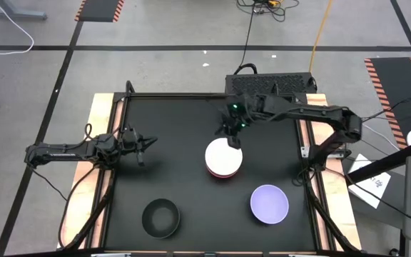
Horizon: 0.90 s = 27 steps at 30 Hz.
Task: Nest bowls inside each other
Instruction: Stack the black bowl on top of the white bowl
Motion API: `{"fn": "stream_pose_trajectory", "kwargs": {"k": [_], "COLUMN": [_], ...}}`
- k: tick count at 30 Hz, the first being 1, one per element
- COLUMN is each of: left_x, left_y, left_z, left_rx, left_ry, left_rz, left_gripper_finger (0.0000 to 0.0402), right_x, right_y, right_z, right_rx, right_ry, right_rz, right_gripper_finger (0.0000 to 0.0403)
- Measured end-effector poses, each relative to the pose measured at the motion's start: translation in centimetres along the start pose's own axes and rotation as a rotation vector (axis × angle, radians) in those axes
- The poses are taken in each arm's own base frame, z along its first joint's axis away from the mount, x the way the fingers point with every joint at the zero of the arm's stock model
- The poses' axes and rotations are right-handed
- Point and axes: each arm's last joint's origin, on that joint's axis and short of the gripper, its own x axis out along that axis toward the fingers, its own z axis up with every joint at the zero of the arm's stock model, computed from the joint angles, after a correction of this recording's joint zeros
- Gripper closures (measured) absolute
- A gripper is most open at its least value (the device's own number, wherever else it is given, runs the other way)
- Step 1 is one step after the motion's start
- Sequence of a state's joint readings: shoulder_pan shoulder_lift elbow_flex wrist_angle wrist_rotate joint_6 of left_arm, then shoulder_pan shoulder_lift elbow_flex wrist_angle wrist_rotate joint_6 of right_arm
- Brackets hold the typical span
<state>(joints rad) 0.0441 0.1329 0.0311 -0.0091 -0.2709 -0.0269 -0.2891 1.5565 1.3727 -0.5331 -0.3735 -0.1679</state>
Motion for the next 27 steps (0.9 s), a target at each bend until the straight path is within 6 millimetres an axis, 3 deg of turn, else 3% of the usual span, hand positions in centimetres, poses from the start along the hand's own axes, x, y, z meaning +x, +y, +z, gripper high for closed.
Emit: {"fn": "stream_pose_trajectory", "kwargs": {"k": [5, 12, 16, 21, 27], "left_x": [0.0, 0.0, 0.0, 0.0, 0.0], "left_y": [0.0, 0.0, 0.0, 0.0, 0.0], "left_z": [0.0, 0.0, 0.0, 0.0, 0.0], "left_rx": [0.0, -0.013, -0.02, -0.021, -0.023], "left_ry": [0.0, 0.0, 0.0, -0.001, -0.001], "left_rz": [-0.004, -0.004, -0.004, -0.004, -0.004], "left_gripper_finger": [0.0396, 0.0396, 0.0396, 0.0396, 0.0396], "right_x": [-1.8, -6.9, -8.7, -9.2, -8.4], "right_y": [1.4, 4.3, 5.7, 6.4, 6.5], "right_z": [-3.6, -8.6, -11.4, -14.4, -17.7], "right_rx": [-0.01, -0.056, -0.08, -0.035, -0.05], "right_ry": [-0.175, -0.396, -0.532, -0.606, -0.598], "right_rz": [-0.024, -0.047, -0.043, -0.028, -0.049], "right_gripper_finger": [0.0402, 0.0403, 0.0403, 0.0403, 0.0403]}}
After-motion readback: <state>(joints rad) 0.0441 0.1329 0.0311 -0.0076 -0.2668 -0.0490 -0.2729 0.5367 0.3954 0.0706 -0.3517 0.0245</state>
